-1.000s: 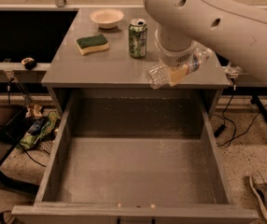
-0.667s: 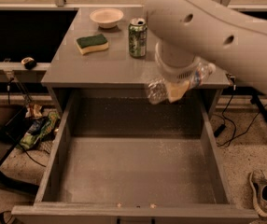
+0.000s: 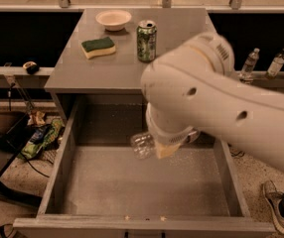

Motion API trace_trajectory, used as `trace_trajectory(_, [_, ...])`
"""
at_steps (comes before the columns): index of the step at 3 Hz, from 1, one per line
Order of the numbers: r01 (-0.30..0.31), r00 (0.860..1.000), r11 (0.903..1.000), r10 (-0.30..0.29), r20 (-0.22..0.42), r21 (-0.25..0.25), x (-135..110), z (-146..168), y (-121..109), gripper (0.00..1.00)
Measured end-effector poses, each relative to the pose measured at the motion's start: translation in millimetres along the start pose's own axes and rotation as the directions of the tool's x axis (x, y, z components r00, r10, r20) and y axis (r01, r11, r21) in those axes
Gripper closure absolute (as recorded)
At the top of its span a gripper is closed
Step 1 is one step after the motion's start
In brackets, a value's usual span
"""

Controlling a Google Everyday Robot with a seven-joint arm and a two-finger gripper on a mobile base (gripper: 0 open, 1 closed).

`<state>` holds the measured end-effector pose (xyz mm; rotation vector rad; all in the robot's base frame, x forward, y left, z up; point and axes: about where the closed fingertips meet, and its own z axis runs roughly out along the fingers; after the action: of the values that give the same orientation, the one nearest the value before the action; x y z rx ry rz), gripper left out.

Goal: Place water bottle into top drawer

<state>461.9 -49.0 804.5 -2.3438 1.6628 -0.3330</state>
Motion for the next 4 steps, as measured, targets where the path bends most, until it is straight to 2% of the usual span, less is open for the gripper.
trace_trajectory(1, [0.013,0.992,0.9999,-0.012,0.124,-0.008,-37,52,21,1.00])
trace_trajectory(2, [0.033,0.970,0.9993,-0.036,0.239,0.018,-70,94,27,1.00])
trace_trajectory(3, [0.055,0.956,0.9977,-0.064,0.288,0.041,-90,128,30,1.00])
trace_trajectory(4, [0.086,0.957,0.9960,-0.089,0.277,0.024,-94,169,34,1.00])
